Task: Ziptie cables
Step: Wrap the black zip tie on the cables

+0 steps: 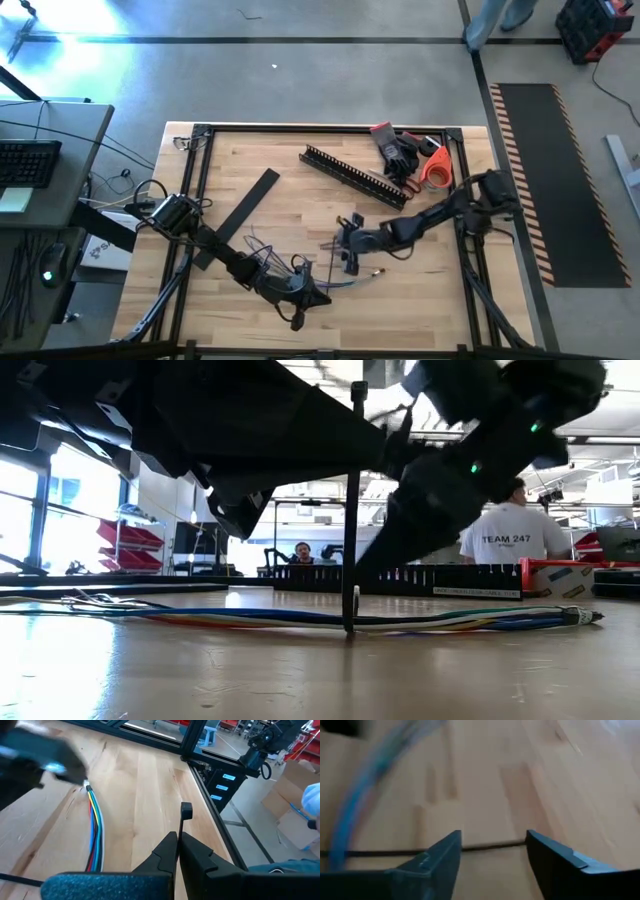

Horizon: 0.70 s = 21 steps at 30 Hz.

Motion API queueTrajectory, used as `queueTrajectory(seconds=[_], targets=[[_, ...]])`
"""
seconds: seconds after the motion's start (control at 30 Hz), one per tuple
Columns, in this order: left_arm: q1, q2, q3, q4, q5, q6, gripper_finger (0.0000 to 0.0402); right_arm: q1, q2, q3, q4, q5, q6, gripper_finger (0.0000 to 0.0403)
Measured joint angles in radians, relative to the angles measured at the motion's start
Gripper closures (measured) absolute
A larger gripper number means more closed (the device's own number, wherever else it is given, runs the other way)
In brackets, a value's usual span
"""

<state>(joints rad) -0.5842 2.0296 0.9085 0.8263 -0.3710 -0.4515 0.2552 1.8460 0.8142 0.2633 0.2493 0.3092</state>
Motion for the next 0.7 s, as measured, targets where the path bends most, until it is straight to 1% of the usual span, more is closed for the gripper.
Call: queueTrajectory(seconds=[0.1,0.17,0.27,0.33,0.43,0.53,0.63,0.7], targets=[[-0.002,0.0,0.0,-0.004,-0.003,0.003,0.0402,-0.028,0.013,0.0,-0.03,-0.007,0.038,0.0163],[-0.003,0.0,0.0,-0.013,-0.006,0.002,0.0402,-0.038,0.019,0.0,-0.029,-0.012,0.061,0.0154],[-0.005,0.0,0.0,-0.019,-0.008,0.001,0.0402,-0.042,0.032,0.0,-0.014,-0.041,0.072,0.0151],[-0.006,0.0,0.0,-0.019,-0.009,0.001,0.0402,-0.043,0.045,0.001,0.023,-0.097,0.081,0.0155],[-0.006,0.0,0.0,-0.019,-0.012,0.002,0.0402,-0.044,0.069,0.001,0.084,-0.177,0.083,0.0165],[-0.006,0.0,0.0,-0.021,-0.022,0.003,0.0402,-0.029,0.089,0.002,0.134,-0.212,0.082,0.0182],[-0.006,0.0,0.0,-0.021,-0.025,0.008,0.0402,-0.018,0.093,0.001,0.156,-0.228,0.075,0.021],[-0.006,0.0,0.0,-0.022,-0.025,0.008,0.0402,-0.011,0.094,0.0,0.17,-0.226,0.076,0.0237]])
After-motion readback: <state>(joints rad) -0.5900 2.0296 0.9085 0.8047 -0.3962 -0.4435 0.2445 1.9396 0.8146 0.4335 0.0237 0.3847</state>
